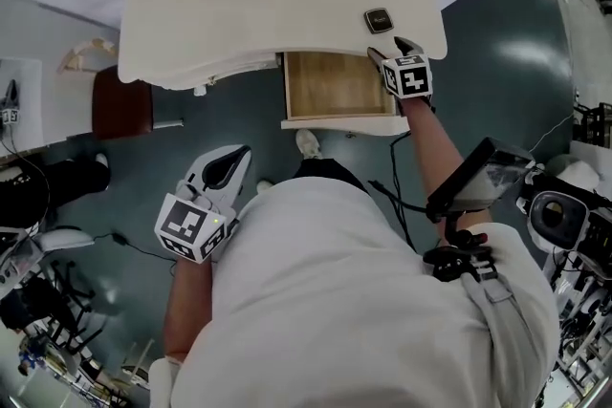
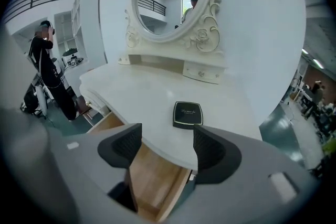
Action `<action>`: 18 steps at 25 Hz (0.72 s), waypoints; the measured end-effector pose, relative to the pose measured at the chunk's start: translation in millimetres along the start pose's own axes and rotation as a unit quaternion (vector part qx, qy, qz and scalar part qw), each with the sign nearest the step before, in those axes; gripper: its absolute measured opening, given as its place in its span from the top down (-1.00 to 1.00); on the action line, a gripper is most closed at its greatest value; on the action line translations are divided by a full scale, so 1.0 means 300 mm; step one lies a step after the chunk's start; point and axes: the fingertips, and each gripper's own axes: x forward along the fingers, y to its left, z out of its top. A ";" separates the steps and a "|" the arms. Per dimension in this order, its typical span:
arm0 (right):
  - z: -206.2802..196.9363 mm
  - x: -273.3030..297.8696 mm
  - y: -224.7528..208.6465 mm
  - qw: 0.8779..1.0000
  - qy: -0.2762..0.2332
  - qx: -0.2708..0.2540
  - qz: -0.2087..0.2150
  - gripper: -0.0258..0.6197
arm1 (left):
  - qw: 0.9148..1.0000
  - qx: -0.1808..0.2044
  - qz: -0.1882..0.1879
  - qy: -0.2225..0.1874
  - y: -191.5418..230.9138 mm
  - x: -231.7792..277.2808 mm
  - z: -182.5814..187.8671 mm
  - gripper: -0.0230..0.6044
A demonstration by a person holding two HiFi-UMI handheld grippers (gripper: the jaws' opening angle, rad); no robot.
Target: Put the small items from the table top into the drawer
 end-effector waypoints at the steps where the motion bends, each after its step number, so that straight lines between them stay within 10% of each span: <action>1: 0.010 0.040 -0.033 1.000 0.000 0.004 0.000 -0.05 | 1.000 -0.002 0.005 0.001 0.014 0.033 0.012 0.92; 18: 0.104 0.193 -0.113 0.998 0.002 0.057 -0.012 -0.20 | 0.998 -0.018 0.051 0.009 0.037 0.022 0.080 0.92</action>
